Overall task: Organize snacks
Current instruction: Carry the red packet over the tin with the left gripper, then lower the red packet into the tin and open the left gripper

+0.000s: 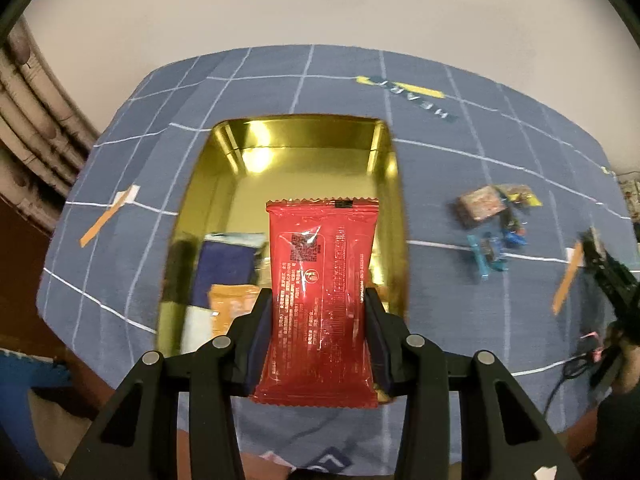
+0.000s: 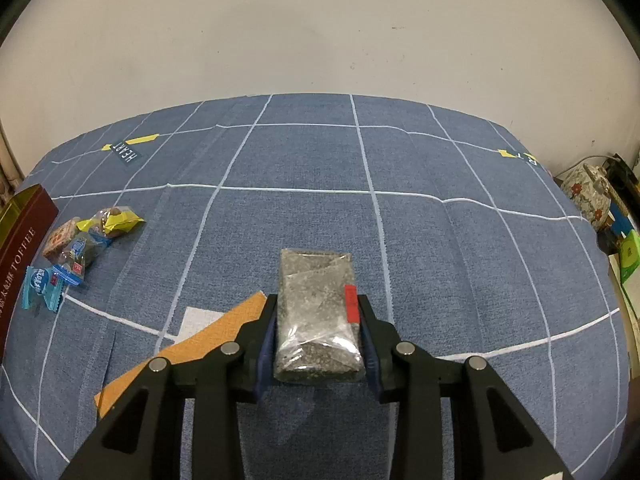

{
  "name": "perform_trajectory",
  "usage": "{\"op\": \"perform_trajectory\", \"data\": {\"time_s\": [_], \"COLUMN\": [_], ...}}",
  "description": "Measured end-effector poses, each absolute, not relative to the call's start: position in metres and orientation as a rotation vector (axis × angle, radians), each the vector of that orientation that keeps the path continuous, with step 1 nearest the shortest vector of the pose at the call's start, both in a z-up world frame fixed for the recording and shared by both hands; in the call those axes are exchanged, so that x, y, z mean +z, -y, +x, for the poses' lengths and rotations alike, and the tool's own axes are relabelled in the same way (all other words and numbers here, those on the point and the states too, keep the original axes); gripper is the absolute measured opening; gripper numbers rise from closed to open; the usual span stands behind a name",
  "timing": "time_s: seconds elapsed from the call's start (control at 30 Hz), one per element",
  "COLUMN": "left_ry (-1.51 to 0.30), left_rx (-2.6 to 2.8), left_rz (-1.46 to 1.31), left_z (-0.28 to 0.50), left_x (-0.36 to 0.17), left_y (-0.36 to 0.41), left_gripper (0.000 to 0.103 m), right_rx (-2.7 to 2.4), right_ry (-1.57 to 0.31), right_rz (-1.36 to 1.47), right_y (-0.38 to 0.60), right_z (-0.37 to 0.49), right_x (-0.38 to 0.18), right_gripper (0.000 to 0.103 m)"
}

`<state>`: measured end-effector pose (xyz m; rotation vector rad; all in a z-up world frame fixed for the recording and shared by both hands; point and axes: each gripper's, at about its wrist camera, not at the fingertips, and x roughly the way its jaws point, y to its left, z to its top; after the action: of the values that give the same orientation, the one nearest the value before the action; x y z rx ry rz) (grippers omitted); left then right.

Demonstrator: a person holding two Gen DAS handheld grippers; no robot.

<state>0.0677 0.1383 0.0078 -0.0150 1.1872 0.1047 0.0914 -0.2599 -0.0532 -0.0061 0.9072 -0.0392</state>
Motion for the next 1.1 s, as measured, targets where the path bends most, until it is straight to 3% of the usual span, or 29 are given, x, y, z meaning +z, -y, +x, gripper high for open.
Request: {"op": "perform_trajectory", "data": {"time_s": [1.1], "left_ry": [-1.241], "left_rx": [0.109], "left_rz": [0.174], "left_z": [0.058], "left_x": [-0.029], "left_y": [-0.144], "left_gripper": [0.040], "right_rx": [-0.036], "right_ry": [-0.906], "right_rz": [-0.014], "right_y": [0.262], "right_z": [0.092], "right_x": [-0.053], "right_gripper": [0.037]}}
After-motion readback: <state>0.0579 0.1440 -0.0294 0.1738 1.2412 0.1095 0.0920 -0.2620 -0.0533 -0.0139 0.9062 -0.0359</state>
